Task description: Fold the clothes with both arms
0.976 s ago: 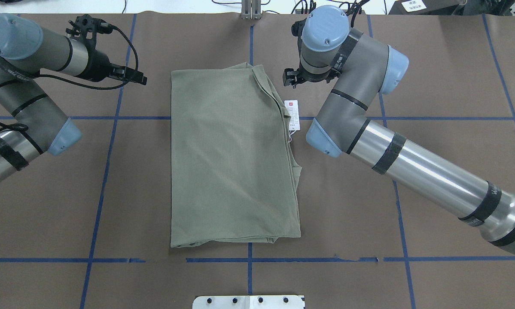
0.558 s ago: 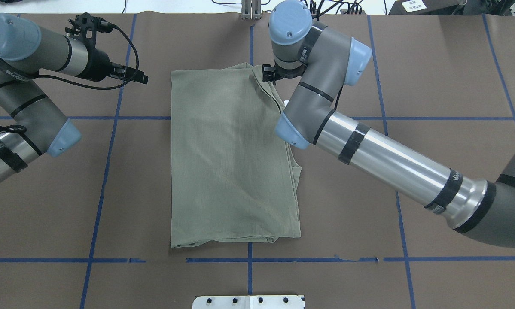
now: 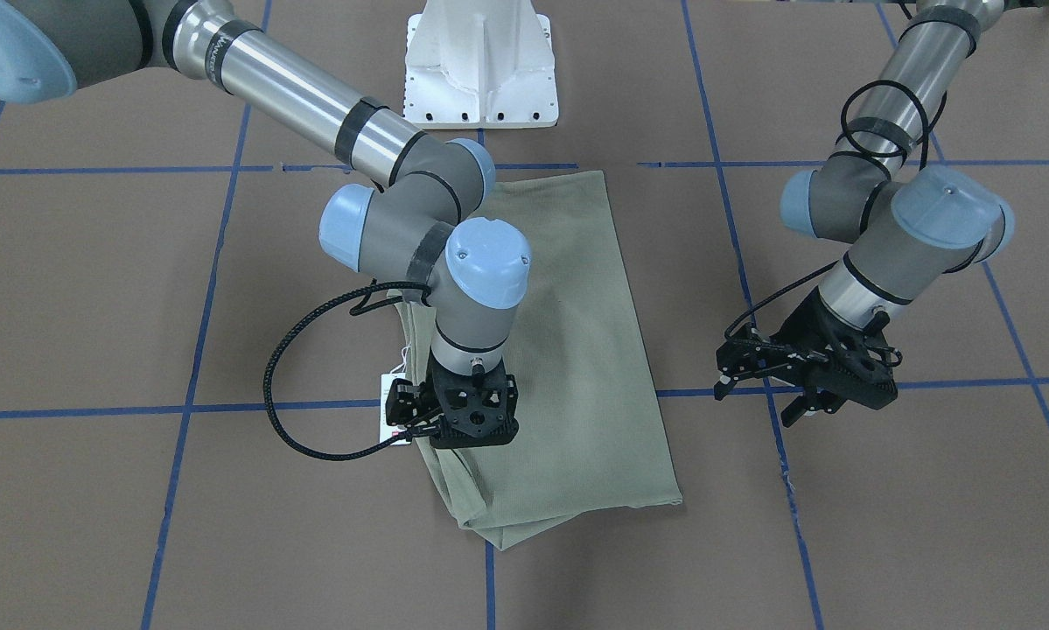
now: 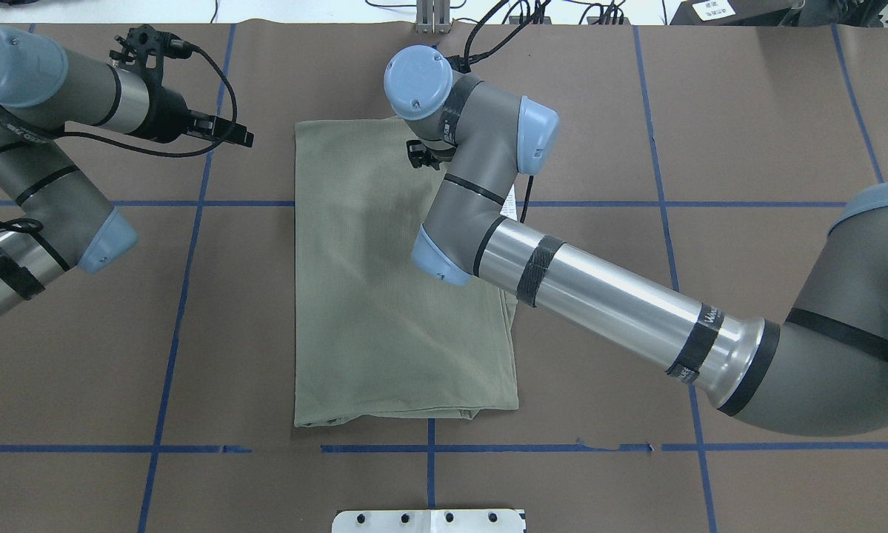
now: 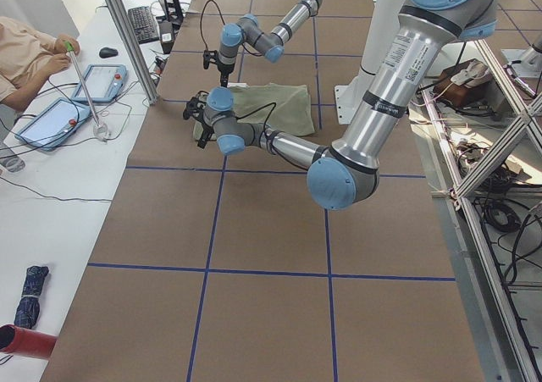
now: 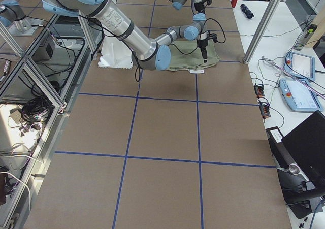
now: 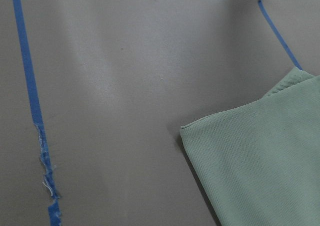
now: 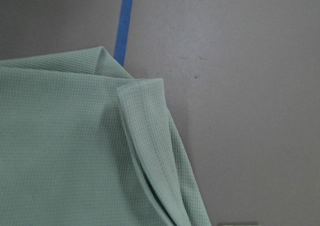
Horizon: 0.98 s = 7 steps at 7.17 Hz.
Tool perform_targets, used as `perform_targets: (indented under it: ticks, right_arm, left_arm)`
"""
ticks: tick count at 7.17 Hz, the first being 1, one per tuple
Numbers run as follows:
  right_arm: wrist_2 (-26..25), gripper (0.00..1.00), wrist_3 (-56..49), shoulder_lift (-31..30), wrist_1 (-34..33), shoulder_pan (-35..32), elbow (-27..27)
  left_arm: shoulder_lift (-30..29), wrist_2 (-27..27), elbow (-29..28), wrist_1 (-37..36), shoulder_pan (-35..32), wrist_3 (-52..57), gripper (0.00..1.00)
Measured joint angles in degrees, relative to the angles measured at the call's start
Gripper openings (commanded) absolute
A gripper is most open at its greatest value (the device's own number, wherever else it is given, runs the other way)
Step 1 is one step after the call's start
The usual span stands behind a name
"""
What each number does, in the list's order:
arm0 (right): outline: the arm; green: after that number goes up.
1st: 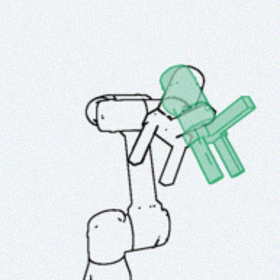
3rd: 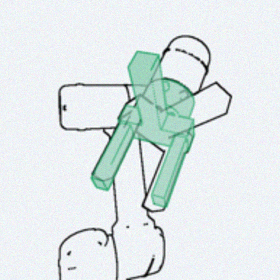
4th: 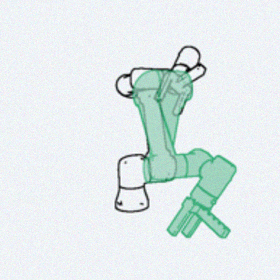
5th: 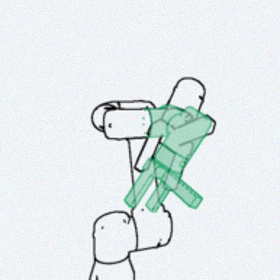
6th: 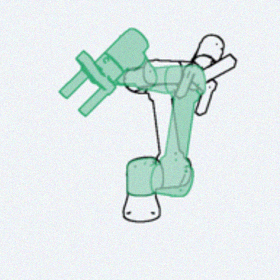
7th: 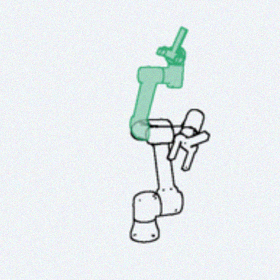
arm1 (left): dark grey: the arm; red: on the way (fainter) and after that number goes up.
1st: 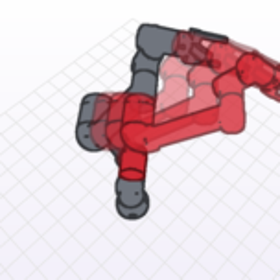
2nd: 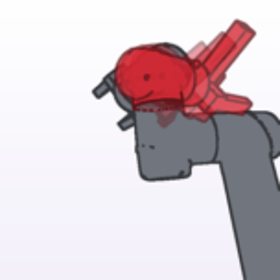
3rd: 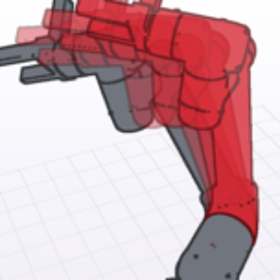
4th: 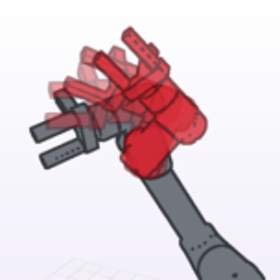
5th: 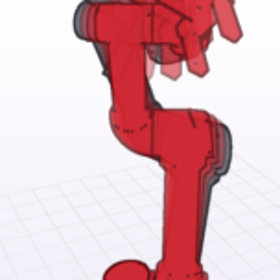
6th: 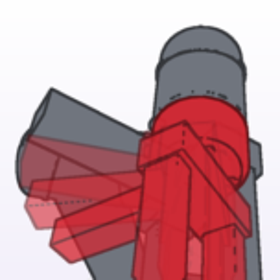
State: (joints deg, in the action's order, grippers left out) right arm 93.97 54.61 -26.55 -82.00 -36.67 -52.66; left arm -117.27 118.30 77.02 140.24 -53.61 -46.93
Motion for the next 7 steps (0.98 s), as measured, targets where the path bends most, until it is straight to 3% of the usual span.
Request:
perform_targets:
  ticks: [4, 7]
  right_arm:
    - [-2.2, 1.00, -4.8, 0.3, 0.0, 0.0, 3.7]
    - [-1.8, 1.00, -8.3, 0.0, 0.0, -4.1, 3.9]
  left_arm:
    - [0.0, 0.0, -0.1, 0.0, 0.1, 0.1, 1.00]
    - [0.0, 0.0, 0.1, 0.0, 0.1, 0.1, 1.00]
